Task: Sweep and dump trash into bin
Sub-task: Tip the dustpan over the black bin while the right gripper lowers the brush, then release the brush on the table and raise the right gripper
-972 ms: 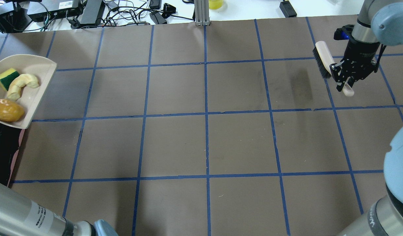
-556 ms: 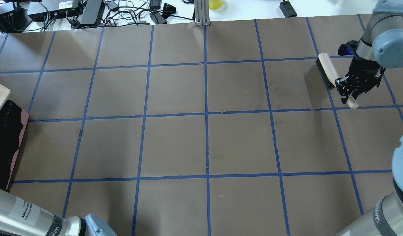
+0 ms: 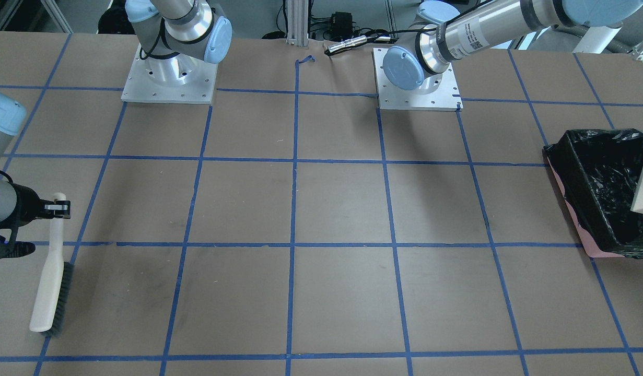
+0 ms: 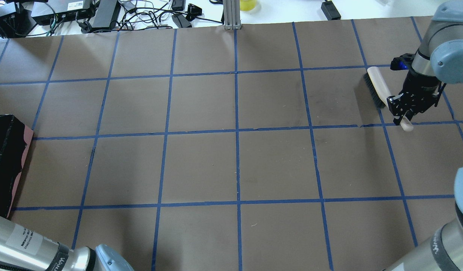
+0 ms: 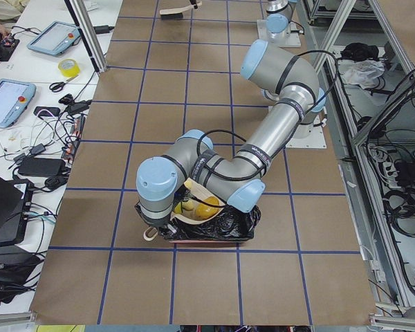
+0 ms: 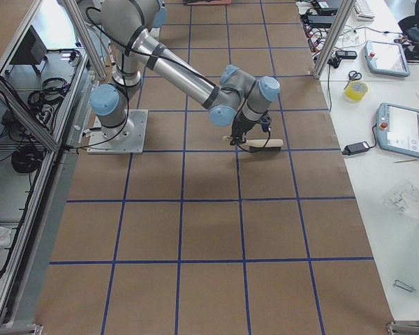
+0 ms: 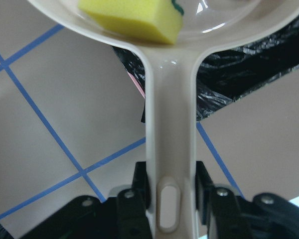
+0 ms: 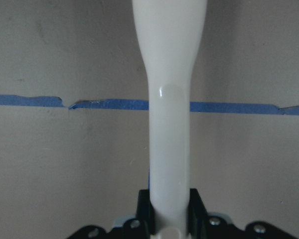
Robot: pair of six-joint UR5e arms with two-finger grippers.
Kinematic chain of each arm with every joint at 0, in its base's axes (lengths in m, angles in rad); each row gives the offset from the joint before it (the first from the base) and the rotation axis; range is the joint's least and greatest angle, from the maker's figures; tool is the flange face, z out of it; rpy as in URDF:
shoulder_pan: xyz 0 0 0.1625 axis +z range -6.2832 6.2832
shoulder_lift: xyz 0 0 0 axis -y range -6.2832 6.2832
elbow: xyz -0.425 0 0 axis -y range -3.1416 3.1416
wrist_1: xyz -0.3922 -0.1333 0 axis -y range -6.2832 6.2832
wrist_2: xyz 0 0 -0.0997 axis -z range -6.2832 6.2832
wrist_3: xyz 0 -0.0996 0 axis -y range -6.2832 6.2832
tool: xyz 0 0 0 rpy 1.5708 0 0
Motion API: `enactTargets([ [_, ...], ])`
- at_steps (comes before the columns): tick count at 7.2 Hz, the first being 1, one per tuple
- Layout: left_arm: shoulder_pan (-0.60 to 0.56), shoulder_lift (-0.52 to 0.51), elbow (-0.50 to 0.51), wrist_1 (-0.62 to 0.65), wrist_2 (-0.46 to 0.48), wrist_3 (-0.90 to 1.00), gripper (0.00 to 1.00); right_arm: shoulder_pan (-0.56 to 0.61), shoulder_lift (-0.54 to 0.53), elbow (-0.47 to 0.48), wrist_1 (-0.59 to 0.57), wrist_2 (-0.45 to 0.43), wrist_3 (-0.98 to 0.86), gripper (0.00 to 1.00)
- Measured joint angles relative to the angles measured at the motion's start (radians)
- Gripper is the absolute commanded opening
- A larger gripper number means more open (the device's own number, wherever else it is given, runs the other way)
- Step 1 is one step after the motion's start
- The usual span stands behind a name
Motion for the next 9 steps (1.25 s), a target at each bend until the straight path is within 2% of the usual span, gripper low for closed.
enactTargets([
  [1,-0.004,0.008,-0.008,0.014,0.010,0.019,0.00,0.000,-0.002,0.001,0.000,0.001,-0.002,0.46],
  [2,-0.007,0.021,-0.030,0.023,0.021,0.035,0.00,0.000,-0.001,0.001,0.000,0.002,-0.005,0.64],
  [3,-0.009,0.035,-0.064,0.046,0.029,0.059,0.00,0.001,0.001,0.001,-0.001,0.004,-0.008,0.72],
  [6,-0.010,0.094,-0.194,0.167,0.071,0.124,0.00,0.001,0.006,0.003,-0.004,0.007,-0.006,0.80],
  [9,-0.010,0.168,-0.345,0.327,0.074,0.154,0.00,0.003,-0.017,-0.004,-0.013,0.013,0.001,0.95],
])
